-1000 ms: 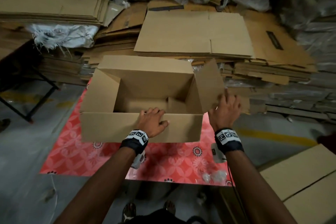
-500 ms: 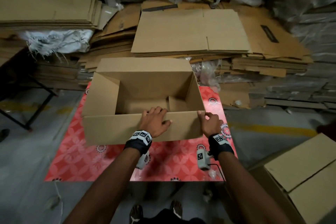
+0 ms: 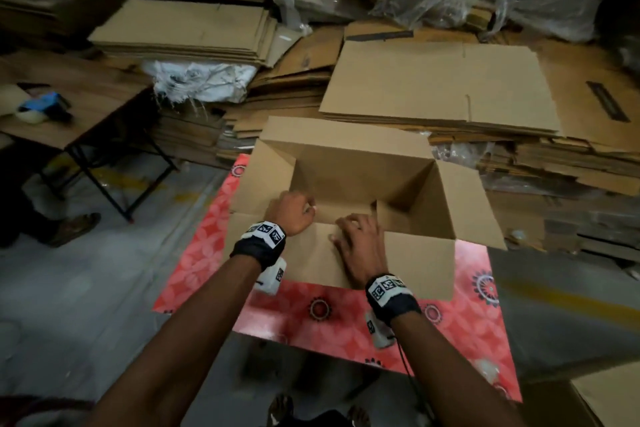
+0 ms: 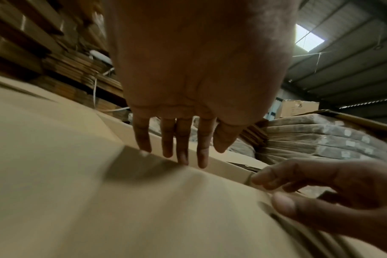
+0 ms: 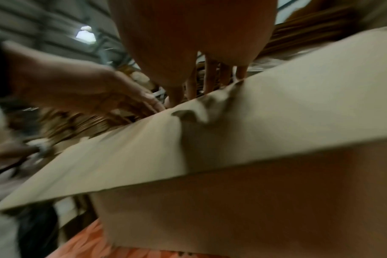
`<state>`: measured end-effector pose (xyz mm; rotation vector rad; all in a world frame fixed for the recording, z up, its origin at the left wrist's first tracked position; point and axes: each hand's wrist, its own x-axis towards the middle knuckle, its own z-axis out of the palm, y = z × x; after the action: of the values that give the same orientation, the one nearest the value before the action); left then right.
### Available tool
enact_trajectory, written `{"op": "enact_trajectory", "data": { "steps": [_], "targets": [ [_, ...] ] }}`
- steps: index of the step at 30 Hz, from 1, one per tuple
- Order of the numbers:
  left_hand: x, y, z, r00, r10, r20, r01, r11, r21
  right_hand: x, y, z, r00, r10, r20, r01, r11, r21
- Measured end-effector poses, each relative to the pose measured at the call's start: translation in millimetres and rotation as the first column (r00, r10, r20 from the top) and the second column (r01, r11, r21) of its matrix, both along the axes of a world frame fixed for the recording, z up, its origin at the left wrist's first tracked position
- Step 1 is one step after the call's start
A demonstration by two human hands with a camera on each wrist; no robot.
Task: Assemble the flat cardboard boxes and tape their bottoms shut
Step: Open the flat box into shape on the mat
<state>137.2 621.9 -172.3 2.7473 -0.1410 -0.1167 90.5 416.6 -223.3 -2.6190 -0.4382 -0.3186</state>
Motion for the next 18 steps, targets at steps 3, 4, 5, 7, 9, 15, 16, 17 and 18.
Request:
{"op": "enact_trajectory", "data": {
  "steps": [3, 4, 5, 7, 9, 15, 16, 17, 18],
  "targets": [
    [8.4, 37.3, -1.3, 0.998, 0.063, 0.016, -0.066, 0.965, 0.255, 10.9, 46.7, 3.5, 0.987, 0.121, -0.102, -0.123, 0.992, -0.018],
    [9.6, 47.1, -3.1, 0.997, 0.076, 0.007, -0.075, 0.952, 0.297, 11.8, 59.2, 2.4, 0.984, 0.134, -0.118, -0.139, 0.99, -0.034],
    [11.0, 55.5, -5.0, 0.996, 0.083, -0.015, -0.074, 0.943, 0.324, 11.4, 68.7, 1.3, 0.985, 0.125, -0.122, -0.132, 0.99, -0.053],
    [14.4, 65.4, -8.1, 0.992, 0.097, -0.086, -0.06, 0.931, 0.36, 8.7, 78.2, -2.5, 0.99, 0.074, -0.123, -0.082, 0.995, -0.065],
    [19.8, 65.5, -10.4, 0.977, 0.109, -0.181, -0.031, 0.921, 0.387, 7.2, 77.5, -7.3, 0.99, 0.053, -0.129, -0.063, 0.995, -0.078],
    [27.9, 63.2, -10.9, 0.963, 0.027, -0.268, 0.11, 0.869, 0.483, 15.0, 77.3, -15.5, 0.994, 0.033, -0.101, -0.043, 0.994, -0.101],
    [27.8, 62.6, -8.7, 0.969, -0.005, -0.245, 0.132, 0.854, 0.504, 15.3, 77.0, -18.4, 0.996, 0.029, -0.08, -0.037, 0.994, -0.104],
    [27.9, 62.0, -5.9, 0.975, -0.05, -0.215, 0.159, 0.836, 0.526, 15.4, 76.4, -20.6, 0.998, 0.023, -0.054, -0.029, 0.994, -0.107],
    [27.2, 61.3, -2.5, 0.979, -0.107, -0.175, 0.187, 0.816, 0.546, 14.8, 76.1, -22.2, 0.999, 0.015, -0.032, -0.019, 0.993, -0.118]
  ]
}}
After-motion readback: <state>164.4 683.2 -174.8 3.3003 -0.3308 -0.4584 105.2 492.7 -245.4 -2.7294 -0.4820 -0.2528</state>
